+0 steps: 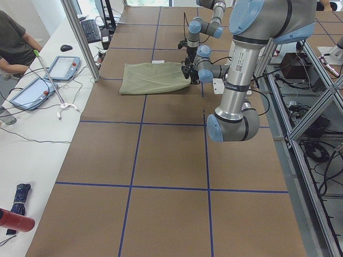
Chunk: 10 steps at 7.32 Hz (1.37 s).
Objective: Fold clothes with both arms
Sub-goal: 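Grasp the shirt's nearest edge corners with both grippers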
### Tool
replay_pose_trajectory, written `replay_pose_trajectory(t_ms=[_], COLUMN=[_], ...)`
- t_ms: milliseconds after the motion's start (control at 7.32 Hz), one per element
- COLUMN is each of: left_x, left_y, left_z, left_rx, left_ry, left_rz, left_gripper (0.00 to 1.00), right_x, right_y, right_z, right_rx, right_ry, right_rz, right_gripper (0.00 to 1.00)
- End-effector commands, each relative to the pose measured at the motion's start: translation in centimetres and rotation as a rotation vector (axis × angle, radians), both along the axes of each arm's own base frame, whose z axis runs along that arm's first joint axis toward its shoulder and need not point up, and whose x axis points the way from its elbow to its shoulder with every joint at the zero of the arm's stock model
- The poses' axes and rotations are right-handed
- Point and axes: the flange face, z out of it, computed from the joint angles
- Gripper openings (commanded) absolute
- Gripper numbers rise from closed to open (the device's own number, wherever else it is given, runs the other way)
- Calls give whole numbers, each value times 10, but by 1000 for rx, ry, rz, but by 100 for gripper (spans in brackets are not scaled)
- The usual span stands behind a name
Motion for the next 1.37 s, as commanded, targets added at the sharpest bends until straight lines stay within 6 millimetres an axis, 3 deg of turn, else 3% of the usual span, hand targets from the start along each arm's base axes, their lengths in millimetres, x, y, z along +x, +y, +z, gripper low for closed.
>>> replay_pose_trajectory(t_ms=[0, 1230], left_x=[-1, -1], left_y=[0, 0], left_z=[-1, -1], left_rx=[1, 1], left_ry=[2, 2], left_rz=[1, 1], left_gripper=[0, 0], right_x=[-2, -8], right_y=[-2, 3], right_z=[5, 18], right_rx=[-2, -48], right_ry=[11, 35], right_rz=[3, 58], right_gripper=[100, 100])
